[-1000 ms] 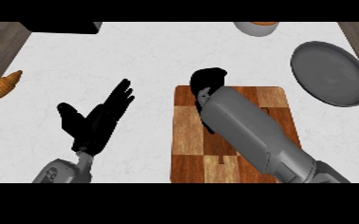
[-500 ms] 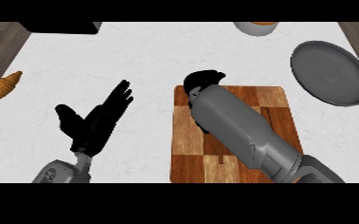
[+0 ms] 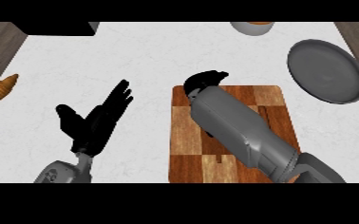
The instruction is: Pick the squash from the cutting board and place it in the pan
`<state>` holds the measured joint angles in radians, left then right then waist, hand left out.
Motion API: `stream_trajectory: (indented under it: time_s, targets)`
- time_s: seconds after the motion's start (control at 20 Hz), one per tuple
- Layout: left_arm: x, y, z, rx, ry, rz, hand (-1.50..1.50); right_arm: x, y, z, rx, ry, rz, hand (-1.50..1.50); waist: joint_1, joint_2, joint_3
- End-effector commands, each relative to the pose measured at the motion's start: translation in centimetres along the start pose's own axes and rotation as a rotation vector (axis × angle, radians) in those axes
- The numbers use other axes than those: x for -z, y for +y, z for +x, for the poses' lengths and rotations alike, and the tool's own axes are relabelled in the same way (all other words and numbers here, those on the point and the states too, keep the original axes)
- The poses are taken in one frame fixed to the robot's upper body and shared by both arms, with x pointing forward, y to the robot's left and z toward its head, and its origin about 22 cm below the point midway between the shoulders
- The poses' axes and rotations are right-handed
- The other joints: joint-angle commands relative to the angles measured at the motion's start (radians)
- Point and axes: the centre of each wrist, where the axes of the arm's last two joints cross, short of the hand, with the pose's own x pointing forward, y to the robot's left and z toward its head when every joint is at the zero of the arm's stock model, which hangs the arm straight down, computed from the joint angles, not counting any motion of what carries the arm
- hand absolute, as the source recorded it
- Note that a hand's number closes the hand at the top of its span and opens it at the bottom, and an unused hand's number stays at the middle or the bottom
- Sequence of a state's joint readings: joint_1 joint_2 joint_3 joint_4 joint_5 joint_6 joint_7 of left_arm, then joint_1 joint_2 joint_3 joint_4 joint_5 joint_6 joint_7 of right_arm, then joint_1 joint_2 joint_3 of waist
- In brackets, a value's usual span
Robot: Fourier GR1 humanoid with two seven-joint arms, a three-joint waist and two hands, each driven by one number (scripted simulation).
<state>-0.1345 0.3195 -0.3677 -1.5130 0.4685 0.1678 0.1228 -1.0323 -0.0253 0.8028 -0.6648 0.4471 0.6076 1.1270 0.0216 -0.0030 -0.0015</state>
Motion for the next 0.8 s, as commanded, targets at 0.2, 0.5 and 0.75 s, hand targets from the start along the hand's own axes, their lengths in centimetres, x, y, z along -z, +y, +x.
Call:
stream_trajectory:
  time_s: [0.2, 0.5, 0.75]
  targets:
    - [0.0, 1.5, 0.4, -0.002, -0.006, 0.032, 0.0, 2.1, 1.1, -1.0, -0.061, 0.197, 0.036, -1.5, -0.021, 0.001, 0.001]
    - [-0.8, 1.9, -1.2, -0.02, -0.006, 0.017, 0.0, 1.3, 0.3, -1.3, -0.061, 0.19, 0.002, 1.5, -0.025, -0.001, 0.001]
    - [-0.8, 1.6, 0.1, 0.006, 0.005, 0.006, 0.0, 2.3, 2.3, -1.2, -0.169, 0.123, -0.086, 1.5, -0.012, 0.003, 0.001]
